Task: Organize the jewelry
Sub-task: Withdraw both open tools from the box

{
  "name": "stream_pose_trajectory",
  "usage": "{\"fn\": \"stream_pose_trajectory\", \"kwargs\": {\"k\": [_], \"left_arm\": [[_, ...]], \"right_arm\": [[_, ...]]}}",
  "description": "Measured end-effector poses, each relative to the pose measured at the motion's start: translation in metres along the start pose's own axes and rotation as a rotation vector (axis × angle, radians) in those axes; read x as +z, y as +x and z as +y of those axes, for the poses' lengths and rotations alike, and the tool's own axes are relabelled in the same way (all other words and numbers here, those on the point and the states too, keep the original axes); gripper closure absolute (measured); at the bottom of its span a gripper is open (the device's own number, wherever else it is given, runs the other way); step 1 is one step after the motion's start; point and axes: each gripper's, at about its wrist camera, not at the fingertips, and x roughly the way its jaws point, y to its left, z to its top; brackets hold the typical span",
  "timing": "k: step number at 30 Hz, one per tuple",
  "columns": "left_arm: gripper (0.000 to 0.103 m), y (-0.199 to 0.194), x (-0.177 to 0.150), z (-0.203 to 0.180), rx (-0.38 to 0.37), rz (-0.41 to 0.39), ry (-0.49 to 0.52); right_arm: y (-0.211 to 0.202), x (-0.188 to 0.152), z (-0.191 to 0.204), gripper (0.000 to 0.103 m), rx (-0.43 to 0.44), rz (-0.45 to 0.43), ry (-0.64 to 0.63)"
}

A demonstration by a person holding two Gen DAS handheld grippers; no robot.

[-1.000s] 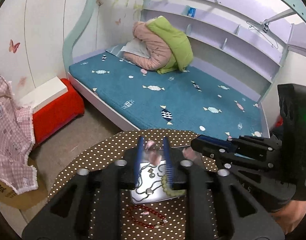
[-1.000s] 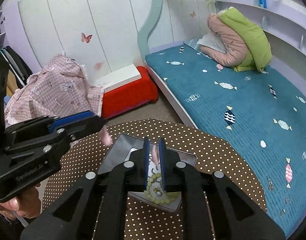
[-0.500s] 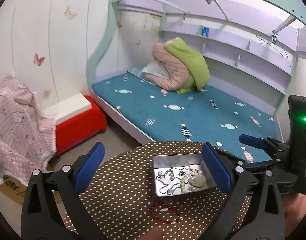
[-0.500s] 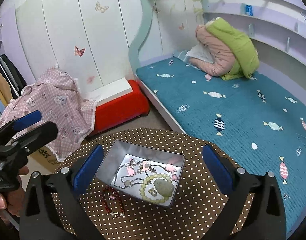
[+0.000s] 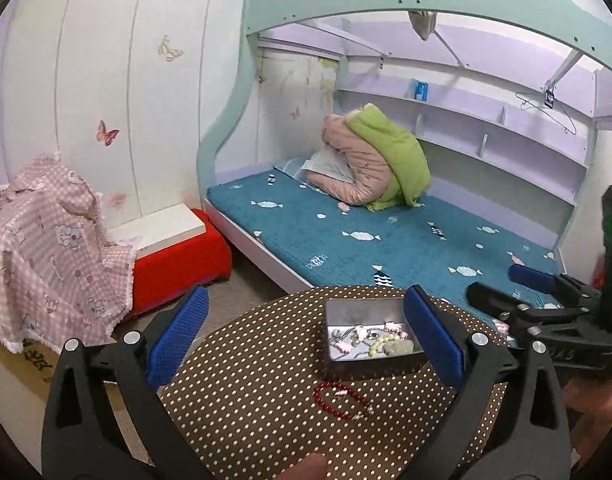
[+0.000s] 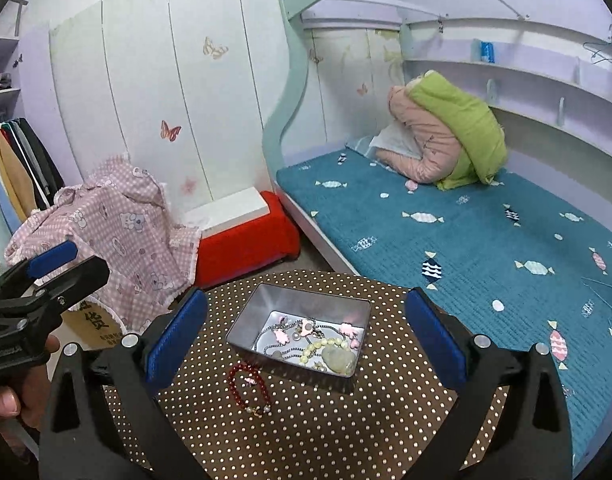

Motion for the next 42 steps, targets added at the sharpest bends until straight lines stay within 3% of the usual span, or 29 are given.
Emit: {"fn": "stream_pose_trajectory", "kwargs": {"k": [14,29,31,35,42], "left_arm": [[0.005,-0.055,-0.050,0.023,0.068,-0.043,-0.042],[0.005,-0.046,-0.110,0.056,0.106,0.063,-0.098],[0.005,-0.040,-0.115,0.059,0.110,0.076,-0.107],[0.005,-0.030,-0.120,0.062,0.114,0.101,-0.118],[0.005,-0.009,-0.128,0.060,0.110,0.142,-0.117]], "right_arm": [[-0.039,-0.039,0.025,0.008,-0.060,-0.027,-0.052],[0.052,-0.108,0.068,0.009,0.069,0.246,-0.185],[0.064,-0.114,0.069,0.016,0.085,0.272,-0.201],[0.087,-0.122,0.070,0.046,0.102,0.323,-0.218],[0.121,-0.125,0.082,0.064,0.184,0.361,-0.270]]}}
